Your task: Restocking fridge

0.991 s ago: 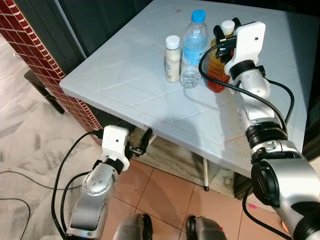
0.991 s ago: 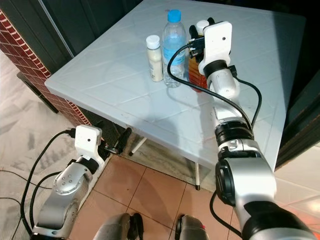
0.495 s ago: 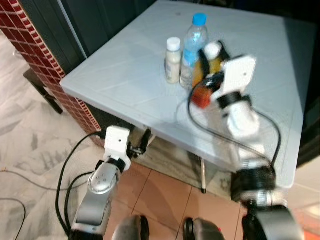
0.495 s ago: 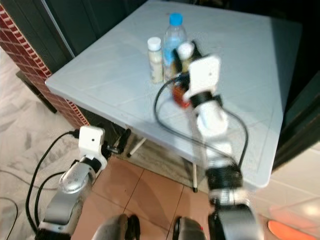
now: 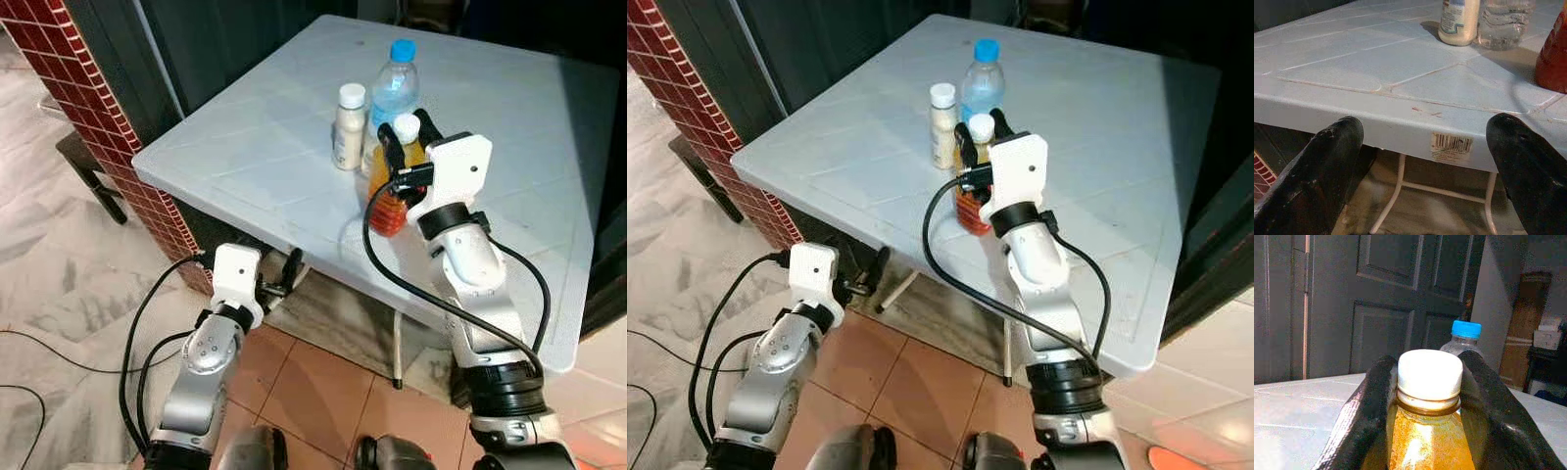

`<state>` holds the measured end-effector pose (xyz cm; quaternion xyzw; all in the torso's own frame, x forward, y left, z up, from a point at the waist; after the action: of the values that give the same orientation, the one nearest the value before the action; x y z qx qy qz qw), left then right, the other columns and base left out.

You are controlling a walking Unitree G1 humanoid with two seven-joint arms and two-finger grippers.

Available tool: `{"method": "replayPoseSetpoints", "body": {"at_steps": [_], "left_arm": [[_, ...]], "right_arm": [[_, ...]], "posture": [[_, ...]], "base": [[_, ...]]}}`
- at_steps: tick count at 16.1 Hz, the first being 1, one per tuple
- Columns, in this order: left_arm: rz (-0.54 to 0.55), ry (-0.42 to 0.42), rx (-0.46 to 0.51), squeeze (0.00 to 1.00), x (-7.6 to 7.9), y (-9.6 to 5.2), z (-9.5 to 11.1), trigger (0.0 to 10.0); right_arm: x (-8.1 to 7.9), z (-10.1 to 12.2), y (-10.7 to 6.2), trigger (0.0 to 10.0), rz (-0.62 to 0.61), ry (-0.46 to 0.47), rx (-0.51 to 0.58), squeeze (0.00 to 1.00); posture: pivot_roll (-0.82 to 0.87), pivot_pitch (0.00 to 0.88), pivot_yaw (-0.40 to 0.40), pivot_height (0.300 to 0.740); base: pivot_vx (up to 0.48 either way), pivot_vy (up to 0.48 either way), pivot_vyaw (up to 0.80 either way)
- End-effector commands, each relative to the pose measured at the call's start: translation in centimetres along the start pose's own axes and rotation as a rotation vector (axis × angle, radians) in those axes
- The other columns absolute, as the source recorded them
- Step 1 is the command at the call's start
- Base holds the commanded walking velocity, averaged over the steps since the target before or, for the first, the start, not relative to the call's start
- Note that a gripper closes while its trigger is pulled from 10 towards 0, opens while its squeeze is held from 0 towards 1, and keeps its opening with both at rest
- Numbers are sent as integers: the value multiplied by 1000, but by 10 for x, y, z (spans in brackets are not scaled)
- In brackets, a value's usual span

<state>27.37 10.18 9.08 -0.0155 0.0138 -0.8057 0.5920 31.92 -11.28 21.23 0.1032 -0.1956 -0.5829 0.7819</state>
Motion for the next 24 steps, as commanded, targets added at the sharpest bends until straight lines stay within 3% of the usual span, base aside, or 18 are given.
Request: {"method": "replayPoseSetpoints", "body": {"at_steps": [1,14,20,22,23,24], "left_arm": [[15,4,-8,0,-4,-1,-3,10000],[17,0,-6,0,-3,2,-3,10000],[23,22,10,0,-9,6,1,10000],[30,34,22,0,-13,6,4,10000],[120,63,50,0,-28,2,9,10000],[178,79,60,0,-37,0,10,10000]], "right_arm": [[-5,0,-2,10000,18,17,-13,0],[-7,5,1,10000,18,37,-14,0],[-10,-10,-7,10000,27,37,-74,0],[-10,-21,-16,10000,26,29,-113,0],[-5,-39,-35,10000,12,0,-183,0],[-3,-44,-41,10000,4,-11,-202,0]], "posture": [[8,25,47,740],[6,27,44,740],[3,40,55,740],[8,54,57,740],[14,61,58,740],[18,64,61,740]], "base": [[-240,0,0],[-301,0,0],[-289,0,0],[0,0,0],[0,0,0],[0,0,0]]}}
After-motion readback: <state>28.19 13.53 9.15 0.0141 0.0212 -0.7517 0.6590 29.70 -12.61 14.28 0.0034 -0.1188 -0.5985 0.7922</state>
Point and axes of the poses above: a point about 5 cm out from each wrist's last joint towards the gripper, its own y axis pointing out of the wrist towards the gripper, its own z axis along the axis of the wrist's last joint, x = y × z, the point moved 1 cm from there along y, pointing out of the wrist towards the gripper
